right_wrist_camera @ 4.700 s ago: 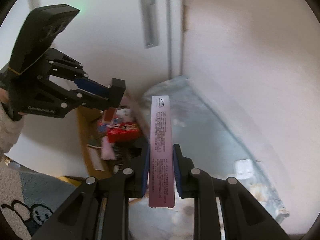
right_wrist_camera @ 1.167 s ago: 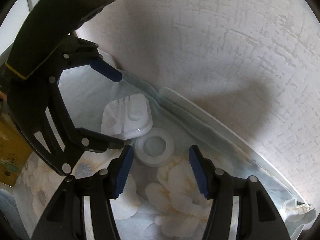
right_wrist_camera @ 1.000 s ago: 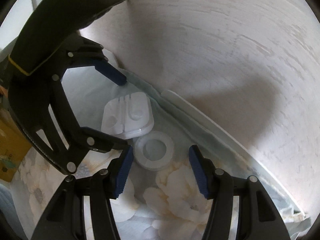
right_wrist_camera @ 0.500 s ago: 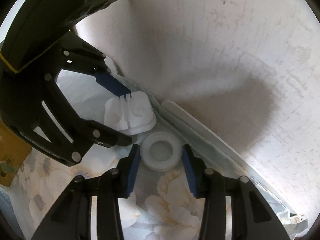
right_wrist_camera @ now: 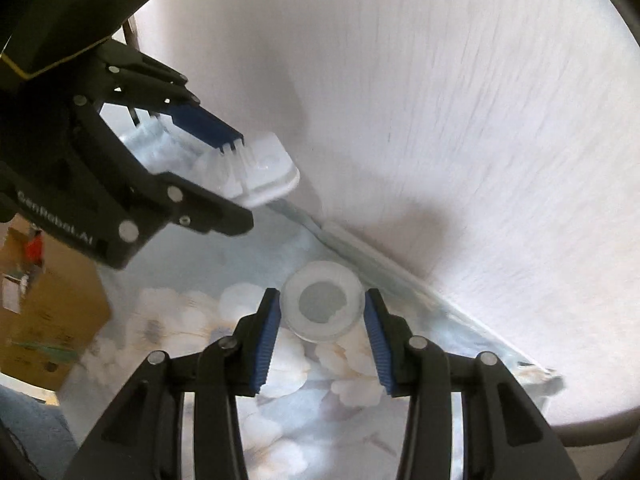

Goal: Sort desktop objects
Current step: 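Carry the earphone case and tape roll into the cardboard box and release both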

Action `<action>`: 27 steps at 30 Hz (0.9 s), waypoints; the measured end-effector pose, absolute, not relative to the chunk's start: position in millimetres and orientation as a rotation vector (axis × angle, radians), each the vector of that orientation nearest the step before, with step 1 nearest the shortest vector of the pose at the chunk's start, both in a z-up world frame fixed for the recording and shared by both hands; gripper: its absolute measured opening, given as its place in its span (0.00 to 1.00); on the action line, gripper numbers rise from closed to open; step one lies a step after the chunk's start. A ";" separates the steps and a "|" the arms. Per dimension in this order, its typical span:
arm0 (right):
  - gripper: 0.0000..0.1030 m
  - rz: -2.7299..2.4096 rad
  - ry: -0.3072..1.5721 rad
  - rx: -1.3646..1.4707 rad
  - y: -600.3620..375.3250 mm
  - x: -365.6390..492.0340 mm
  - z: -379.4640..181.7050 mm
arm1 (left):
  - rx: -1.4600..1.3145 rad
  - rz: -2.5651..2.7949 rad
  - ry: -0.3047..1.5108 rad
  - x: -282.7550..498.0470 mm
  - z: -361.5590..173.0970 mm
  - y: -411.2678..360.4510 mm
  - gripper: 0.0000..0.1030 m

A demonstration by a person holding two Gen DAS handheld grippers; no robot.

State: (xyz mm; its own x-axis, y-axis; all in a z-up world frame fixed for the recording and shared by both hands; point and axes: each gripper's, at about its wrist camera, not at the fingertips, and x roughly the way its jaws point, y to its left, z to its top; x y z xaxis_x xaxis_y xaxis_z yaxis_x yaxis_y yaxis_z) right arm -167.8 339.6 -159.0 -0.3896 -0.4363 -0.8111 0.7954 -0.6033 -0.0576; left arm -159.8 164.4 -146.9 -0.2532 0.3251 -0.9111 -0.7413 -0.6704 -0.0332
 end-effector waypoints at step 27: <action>0.38 -1.803 0.627 0.909 194.8 -40.8 -51.1 | -1.292 2.332 0.285 -45.5 -39.7 -54.2 0.59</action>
